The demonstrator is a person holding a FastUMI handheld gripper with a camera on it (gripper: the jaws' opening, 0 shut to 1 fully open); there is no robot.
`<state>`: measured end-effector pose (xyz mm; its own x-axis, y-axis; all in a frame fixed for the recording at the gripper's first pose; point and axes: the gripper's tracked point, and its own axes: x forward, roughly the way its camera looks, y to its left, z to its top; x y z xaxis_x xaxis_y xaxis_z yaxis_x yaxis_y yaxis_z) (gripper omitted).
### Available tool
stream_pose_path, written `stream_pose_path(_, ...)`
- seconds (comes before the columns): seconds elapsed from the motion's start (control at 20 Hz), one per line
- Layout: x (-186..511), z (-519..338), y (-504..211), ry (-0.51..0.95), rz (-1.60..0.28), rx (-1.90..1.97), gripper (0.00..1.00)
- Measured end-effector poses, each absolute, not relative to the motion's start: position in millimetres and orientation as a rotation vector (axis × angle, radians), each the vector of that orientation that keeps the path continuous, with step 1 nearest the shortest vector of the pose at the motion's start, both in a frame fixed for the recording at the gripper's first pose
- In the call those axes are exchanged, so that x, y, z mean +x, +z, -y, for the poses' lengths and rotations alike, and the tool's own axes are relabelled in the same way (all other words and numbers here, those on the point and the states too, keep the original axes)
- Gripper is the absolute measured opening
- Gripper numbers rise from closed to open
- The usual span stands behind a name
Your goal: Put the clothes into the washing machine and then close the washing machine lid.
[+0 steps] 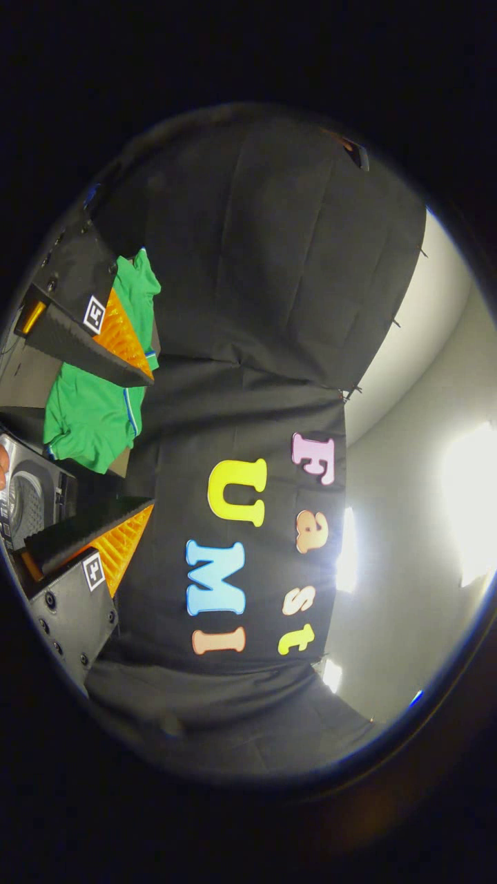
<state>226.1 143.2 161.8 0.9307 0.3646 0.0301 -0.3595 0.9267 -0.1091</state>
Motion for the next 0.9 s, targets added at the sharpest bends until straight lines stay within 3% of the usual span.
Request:
stream_pose_path(0.4, 283, -229, 192, 0.483, 0.007, -0.09, 0.98)
stream_pose_path(0.9, 325, -296, 88, 0.552, -0.472, -0.069, 0.98)
